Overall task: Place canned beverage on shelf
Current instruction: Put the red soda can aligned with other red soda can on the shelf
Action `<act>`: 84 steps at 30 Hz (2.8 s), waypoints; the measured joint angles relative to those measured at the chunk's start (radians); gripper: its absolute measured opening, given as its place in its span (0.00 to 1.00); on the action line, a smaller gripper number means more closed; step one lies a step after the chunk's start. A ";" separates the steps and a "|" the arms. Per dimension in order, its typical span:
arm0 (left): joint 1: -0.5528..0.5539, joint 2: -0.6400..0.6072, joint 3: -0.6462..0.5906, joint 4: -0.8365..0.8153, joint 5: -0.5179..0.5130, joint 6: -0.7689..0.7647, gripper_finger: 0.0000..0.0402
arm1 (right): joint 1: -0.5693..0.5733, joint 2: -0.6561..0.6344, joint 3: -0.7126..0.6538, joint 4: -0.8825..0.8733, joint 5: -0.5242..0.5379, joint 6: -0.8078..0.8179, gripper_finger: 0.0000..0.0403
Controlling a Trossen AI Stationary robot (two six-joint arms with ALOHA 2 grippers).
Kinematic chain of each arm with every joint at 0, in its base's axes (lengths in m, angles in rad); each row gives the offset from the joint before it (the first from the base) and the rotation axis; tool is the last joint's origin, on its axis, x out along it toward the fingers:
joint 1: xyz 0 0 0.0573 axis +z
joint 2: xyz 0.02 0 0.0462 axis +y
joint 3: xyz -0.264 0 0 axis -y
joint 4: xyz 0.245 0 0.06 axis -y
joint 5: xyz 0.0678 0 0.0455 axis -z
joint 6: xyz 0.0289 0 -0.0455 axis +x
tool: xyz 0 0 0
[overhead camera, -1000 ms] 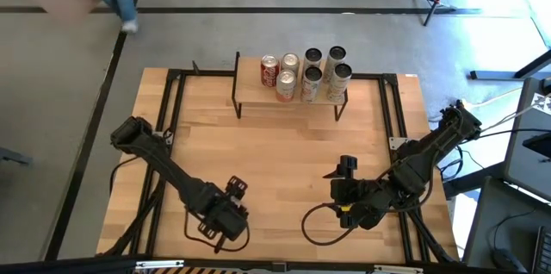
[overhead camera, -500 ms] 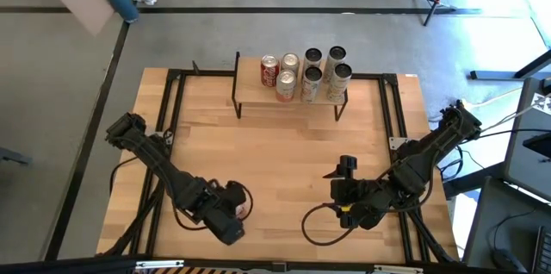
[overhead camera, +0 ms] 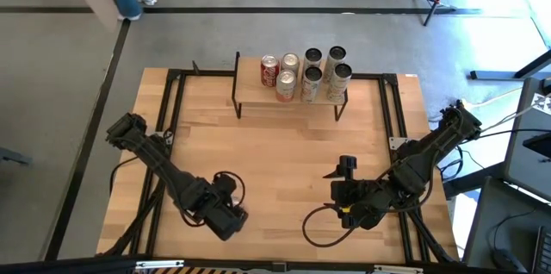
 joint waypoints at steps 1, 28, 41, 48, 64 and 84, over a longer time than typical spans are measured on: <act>0.004 0.000 0.000 0.007 -0.015 -0.010 0.81 | 0.000 0.000 0.000 0.000 0.000 -0.001 0.83; 0.036 0.024 -0.073 0.075 -0.037 -0.004 0.81 | -0.001 0.000 0.000 -0.013 0.007 -0.019 0.83; 0.033 0.024 -0.178 0.204 -0.006 0.016 0.81 | 0.000 0.000 0.000 -0.021 0.006 -0.017 0.83; 0.033 0.022 -0.231 0.239 -0.007 0.033 0.81 | 0.000 0.000 0.000 -0.023 0.007 -0.018 0.83; 0.036 0.022 -0.236 0.264 -0.059 0.258 0.78 | 0.000 0.000 0.000 -0.022 0.009 -0.001 0.83; 0.247 -0.074 -0.073 0.129 0.005 1.093 0.66 | -0.059 -0.102 0.000 -0.111 0.005 -0.026 0.83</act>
